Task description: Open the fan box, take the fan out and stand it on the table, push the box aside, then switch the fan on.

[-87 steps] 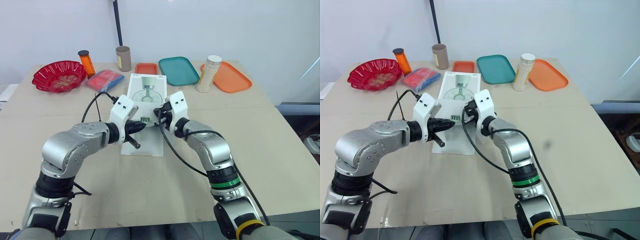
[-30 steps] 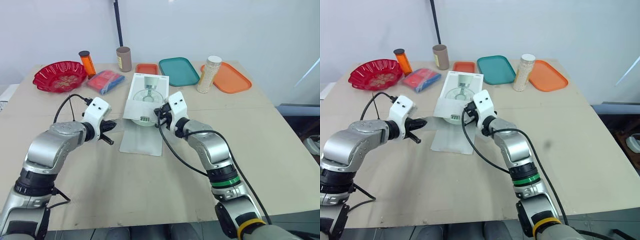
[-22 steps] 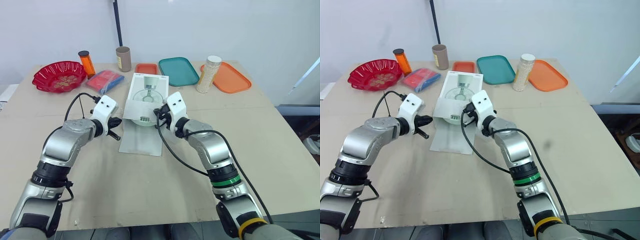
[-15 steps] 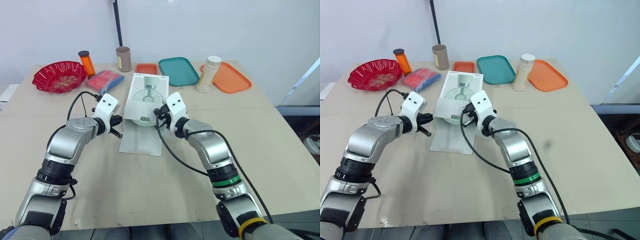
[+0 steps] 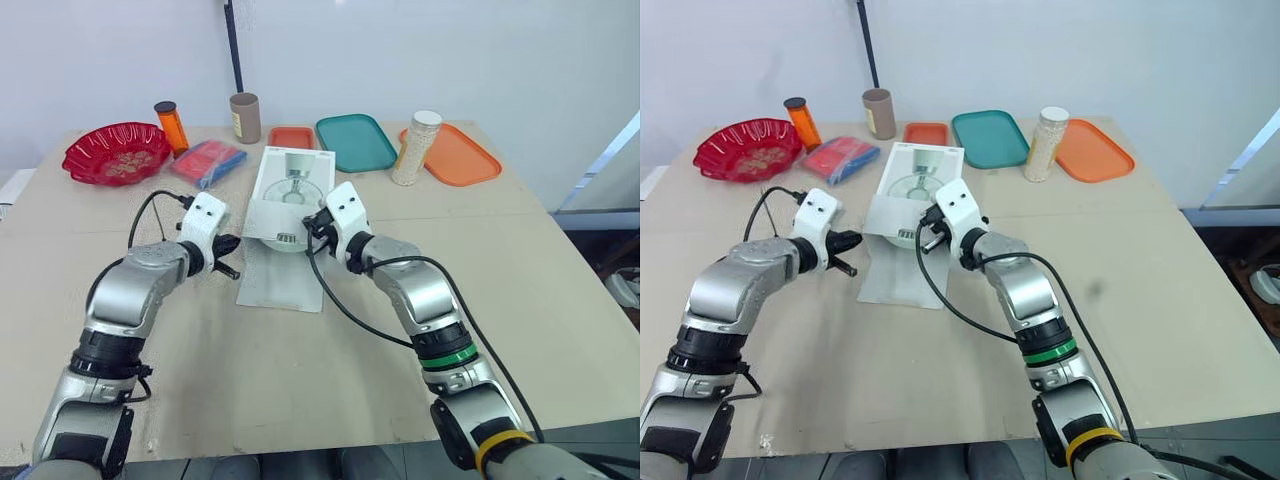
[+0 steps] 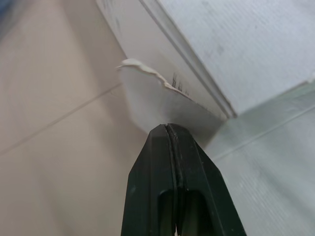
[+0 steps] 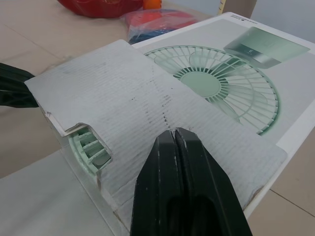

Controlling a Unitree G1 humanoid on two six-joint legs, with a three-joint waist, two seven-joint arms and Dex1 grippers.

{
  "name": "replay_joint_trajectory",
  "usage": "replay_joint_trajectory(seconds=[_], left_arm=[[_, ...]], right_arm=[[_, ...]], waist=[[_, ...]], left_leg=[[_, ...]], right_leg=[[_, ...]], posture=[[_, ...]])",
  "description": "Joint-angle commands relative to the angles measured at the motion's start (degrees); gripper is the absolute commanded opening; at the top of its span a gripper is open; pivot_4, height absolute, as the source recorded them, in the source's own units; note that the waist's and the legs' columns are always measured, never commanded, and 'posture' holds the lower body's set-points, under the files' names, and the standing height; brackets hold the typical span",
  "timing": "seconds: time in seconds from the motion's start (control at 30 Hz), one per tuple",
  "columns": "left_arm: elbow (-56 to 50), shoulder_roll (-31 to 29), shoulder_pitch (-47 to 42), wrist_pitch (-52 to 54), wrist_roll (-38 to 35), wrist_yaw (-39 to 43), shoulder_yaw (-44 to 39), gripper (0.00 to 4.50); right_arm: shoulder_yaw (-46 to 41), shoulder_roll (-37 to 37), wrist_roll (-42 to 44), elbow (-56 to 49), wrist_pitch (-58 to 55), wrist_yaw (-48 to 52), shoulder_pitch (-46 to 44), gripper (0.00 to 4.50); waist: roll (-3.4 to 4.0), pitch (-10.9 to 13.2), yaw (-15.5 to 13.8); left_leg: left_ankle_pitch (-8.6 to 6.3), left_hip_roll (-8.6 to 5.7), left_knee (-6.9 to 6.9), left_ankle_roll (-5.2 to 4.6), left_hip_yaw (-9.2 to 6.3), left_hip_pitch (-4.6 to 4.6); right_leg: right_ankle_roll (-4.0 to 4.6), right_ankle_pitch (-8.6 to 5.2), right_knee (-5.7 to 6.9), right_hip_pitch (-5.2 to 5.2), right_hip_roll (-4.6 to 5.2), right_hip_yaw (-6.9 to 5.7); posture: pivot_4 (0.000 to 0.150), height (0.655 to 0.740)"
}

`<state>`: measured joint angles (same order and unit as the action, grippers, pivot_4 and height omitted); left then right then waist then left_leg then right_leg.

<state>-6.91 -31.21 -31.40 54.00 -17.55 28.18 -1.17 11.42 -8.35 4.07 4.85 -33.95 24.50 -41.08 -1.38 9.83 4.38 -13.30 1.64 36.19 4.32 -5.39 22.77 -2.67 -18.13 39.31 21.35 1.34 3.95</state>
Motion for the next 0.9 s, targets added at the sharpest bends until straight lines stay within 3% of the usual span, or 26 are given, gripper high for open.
replay_joint_trajectory(seconds=[0.03, 0.3, 0.47, 0.63, 0.8, 0.9], left_arm=[[-7.85, -3.73, 1.47, 6.23, -4.15, 1.90, -5.07, 0.00], [-18.72, -14.05, 5.18, 20.70, -13.95, 7.82, -10.15, 0.00], [-24.74, -14.98, 6.09, 29.86, -21.64, 9.42, -13.25, 0.00], [-25.80, -6.03, 5.20, 37.85, -24.16, 4.11, -17.02, 0.00], [-27.06, -0.09, 7.32, 38.50, -24.72, -0.03, -17.44, 0.00], [-25.42, 7.52, 6.59, 38.50, -23.33, -3.89, -19.13, 0.00]], right_arm=[[1.09, 0.49, -0.65, 1.82, -1.40, -0.13, 0.95, 0.03], [1.35, 1.63, -0.83, 1.86, -1.44, -0.40, 1.53, 0.03], [1.19, 2.24, -1.23, 2.03, -1.52, -0.49, 1.72, 0.03], [1.17, 2.72, -1.33, 2.12, -1.58, -0.60, 1.68, 0.03], [1.34, 2.79, -1.45, 1.91, -1.80, -0.52, 1.53, 0.03], [1.36, 2.84, -1.45, 1.98, -1.86, -0.41, 1.37, 0.03]], waist=[[0.00, 0.00, 0.00], [-0.01, 0.00, 0.10], [-0.02, 0.00, 0.12], [-0.03, -0.01, 0.14], [-0.05, -0.02, 0.17], [-0.08, -0.04, 0.10]], left_leg=[[0.00, 0.00, 0.00, 0.01, 0.00, 0.00], [0.01, 0.00, -0.02, 0.01, 0.01, -0.04], [0.03, 0.03, -0.11, 0.05, 0.05, -0.10], [0.03, 0.03, -0.15, 0.05, 0.08, -0.22], [0.03, 0.05, -0.20, 0.05, 0.14, -0.24], [0.05, 0.05, -0.20, 0.10, 0.13, -0.25]], right_leg=[[0.00, 0.00, 0.00, -0.01, 0.01, 0.00], [0.00, 0.00, 0.00, -0.02, -0.01, 0.02], [0.02, 0.00, -0.01, -0.05, -0.02, 0.04], [0.02, 0.01, -0.02, -0.13, -0.04, 0.07], [0.03, 0.02, -0.03, -0.12, -0.04, 0.14], [0.05, 0.03, -0.03, -0.13, -0.02, 0.13]], posture=[[0.150, 0.7400], [0.150, 0.7400], [0.150, 0.7400], [0.150, 0.7400], [0.150, 0.7400], [0.150, 0.7400]])
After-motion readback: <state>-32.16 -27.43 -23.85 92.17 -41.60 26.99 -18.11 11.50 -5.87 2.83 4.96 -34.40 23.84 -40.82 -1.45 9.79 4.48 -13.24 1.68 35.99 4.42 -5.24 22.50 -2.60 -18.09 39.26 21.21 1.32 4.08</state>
